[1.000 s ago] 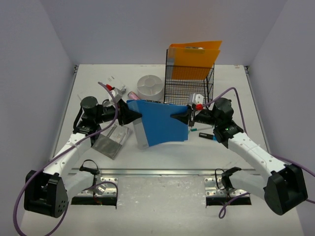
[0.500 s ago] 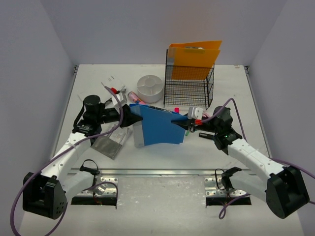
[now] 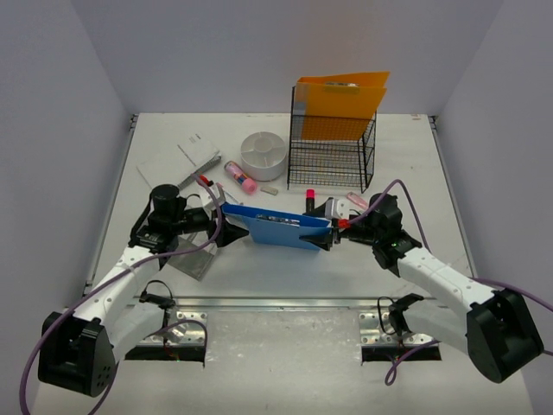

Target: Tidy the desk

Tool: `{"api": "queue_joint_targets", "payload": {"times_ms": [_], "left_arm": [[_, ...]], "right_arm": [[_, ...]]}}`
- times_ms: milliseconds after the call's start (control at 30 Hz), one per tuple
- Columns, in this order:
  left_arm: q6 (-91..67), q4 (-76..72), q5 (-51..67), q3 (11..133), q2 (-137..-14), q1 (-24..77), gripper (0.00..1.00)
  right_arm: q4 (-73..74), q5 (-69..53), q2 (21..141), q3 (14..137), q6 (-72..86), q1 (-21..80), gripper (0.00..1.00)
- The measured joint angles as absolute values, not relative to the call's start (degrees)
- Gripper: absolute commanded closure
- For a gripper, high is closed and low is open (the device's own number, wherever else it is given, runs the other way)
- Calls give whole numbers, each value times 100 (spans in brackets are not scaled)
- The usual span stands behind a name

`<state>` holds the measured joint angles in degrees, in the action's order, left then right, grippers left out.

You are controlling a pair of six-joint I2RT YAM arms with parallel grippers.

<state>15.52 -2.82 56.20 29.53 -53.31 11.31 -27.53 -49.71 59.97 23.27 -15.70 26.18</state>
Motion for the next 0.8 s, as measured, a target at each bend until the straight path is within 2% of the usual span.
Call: {"api": "queue_joint_targets", "payload": {"times_ms": [100, 167, 200, 233, 267, 333, 467, 633, 800], "left_arm": [[1434, -424, 5589, 2896, -5487, 1131, 39], [1303, -622, 5546, 2839, -5567, 1131, 47], [1247, -701, 5524, 2805, -5580, 1131, 54], [1193, -778, 5496, 2770, -5588, 1131, 67], [1147, -869, 5427, 2736, -5590, 1131, 77], [1052, -1036, 5272, 2720, -5589, 1131, 98], [539, -1127, 5030, 2755, -5591, 1138, 100], [-322, -1002, 4471, 3277, -5631, 1248, 100], [-692, -731, 3226, 4264, -5638, 1949, 100]], "right_arm": [[-2767, -4964, 6051, 2326, -1568, 2640, 48], [-2777, -4943, 6100, 2326, -1550, 2641, 59], [-2780, -4920, 6119, 2326, -1539, 2641, 68], [-2785, -4894, 6136, 2324, -1522, 2641, 84], [-2796, -4853, 6154, 2324, -1472, 2641, 93], [-2871, -4706, 6187, 2330, -1379, 2639, 100], [-2705, -4193, 6262, 2555, -866, 2641, 100], [-2019, -3326, 6332, 3459, 2, 2648, 100], [-1397, -2479, 6269, 4534, 592, 2600, 100]]}}
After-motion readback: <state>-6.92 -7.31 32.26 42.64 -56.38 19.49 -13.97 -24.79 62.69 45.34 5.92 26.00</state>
